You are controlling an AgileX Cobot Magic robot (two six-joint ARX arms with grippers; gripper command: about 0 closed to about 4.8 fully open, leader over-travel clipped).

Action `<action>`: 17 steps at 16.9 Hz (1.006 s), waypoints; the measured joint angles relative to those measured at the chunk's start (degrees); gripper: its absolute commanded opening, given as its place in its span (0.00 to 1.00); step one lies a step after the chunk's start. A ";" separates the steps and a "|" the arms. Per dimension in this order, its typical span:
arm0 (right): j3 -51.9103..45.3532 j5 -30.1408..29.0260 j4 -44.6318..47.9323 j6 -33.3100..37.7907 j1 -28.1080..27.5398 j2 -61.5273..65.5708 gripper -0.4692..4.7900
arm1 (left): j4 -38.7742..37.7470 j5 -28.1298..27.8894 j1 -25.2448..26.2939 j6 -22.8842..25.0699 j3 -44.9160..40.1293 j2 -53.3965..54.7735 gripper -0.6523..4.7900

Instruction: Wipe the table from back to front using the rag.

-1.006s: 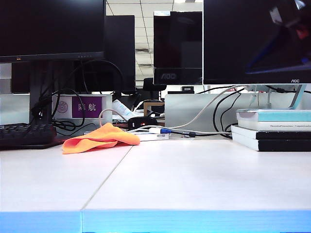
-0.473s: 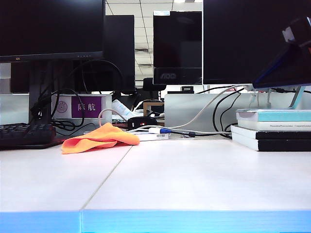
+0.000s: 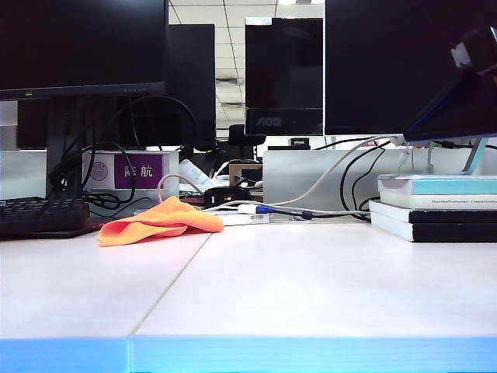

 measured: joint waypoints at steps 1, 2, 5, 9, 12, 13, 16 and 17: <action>0.00 -0.02 0.00 -0.02 0.02 0.00 0.09 | 2.03 0.00 0.26 -0.07 -2.80 -0.50 0.11; 0.02 0.00 0.00 0.00 0.02 0.00 0.09 | 3.39 0.20 1.01 -0.22 -4.92 -1.49 0.11; 0.00 -0.02 0.00 0.00 0.02 0.00 0.09 | 5.92 3.76 10.82 -2.73 -10.25 -3.65 0.11; 0.02 -0.15 0.00 0.00 0.00 0.02 0.09 | 5.57 4.55 13.46 -1.05 -15.41 -3.67 0.11; 0.02 -0.15 0.00 0.00 0.00 0.02 0.09 | 5.38 3.96 13.46 4.04 -15.41 -3.67 0.12; 0.02 -0.15 0.00 0.00 0.00 0.00 0.09 | 5.38 3.93 13.46 5.55 -15.41 -3.67 0.11; 0.02 -0.15 0.00 0.00 0.00 0.02 0.09 | 5.38 3.93 13.46 6.73 -15.41 -3.67 0.12; 0.02 -0.15 0.00 0.00 0.00 0.02 0.09 | 5.38 3.91 13.46 6.73 -15.41 -3.67 0.12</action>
